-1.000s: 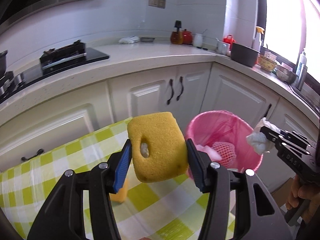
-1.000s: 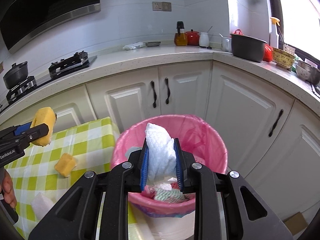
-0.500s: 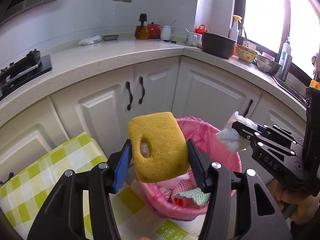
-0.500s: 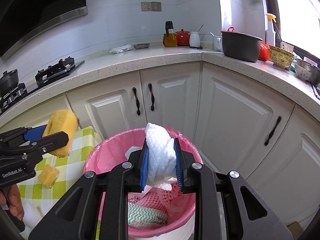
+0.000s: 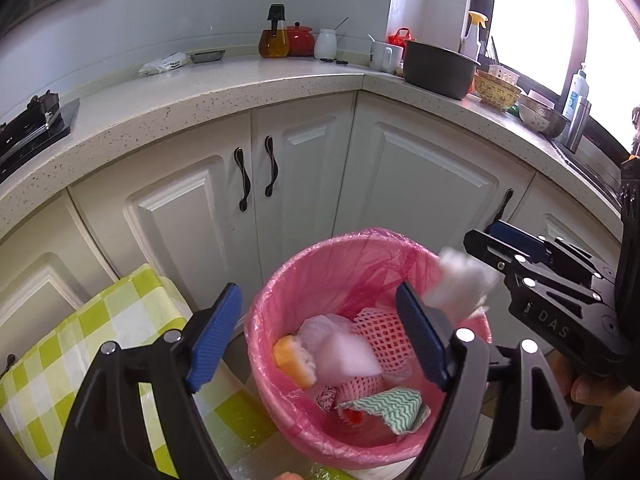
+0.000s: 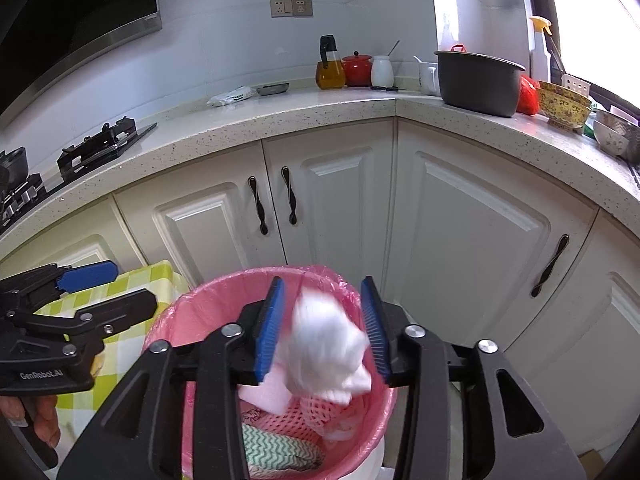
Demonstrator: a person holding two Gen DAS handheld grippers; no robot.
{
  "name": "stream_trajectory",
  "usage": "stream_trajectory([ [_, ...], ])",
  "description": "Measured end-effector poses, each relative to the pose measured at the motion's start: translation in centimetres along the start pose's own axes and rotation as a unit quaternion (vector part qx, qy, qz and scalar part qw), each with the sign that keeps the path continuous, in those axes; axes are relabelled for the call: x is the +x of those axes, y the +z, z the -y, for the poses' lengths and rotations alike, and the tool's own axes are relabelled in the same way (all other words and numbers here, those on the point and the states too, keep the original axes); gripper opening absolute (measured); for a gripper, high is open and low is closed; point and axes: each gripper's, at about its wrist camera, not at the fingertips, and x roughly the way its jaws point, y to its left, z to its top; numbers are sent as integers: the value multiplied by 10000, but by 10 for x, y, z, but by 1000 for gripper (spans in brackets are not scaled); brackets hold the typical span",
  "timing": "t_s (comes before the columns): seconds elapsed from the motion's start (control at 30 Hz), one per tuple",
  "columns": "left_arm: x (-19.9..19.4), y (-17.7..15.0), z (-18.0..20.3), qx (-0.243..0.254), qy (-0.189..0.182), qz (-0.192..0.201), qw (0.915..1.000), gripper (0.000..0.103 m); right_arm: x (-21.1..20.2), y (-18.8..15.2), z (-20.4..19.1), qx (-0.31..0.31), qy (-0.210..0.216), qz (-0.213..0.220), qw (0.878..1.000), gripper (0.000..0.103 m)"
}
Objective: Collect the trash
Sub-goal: 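Carry the tissue and sponge over the pink bin and open both tools, then grasp a white foam block with the left tool while the right tool grasps a yellow sponge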
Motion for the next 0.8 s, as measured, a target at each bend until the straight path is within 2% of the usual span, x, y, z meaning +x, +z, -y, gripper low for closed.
stream_trajectory([
  [0.17, -19, -8, -10, -125, 102, 152, 9998, 77, -2, -7, 1, -13, -91, -15, 10000, 44],
  [0.3, -41, -22, -16, -241, 204, 315, 9990, 80, -16, -18, -3, 30, -142, 119, 9998, 56],
  [0.47, -73, -52, -21, -264, 394, 461, 9978, 82, -47, -36, -16, 27, -216, 339, 9992, 58],
  [0.6, -100, -81, -29, -318, 582, 543, 9963, 85, -70, -51, -29, 25, -209, 468, 9987, 66],
  [0.8, -135, -130, -45, -413, 835, 518, 9943, 88, -96, -77, -55, -48, -27, 482, 9988, 71],
])
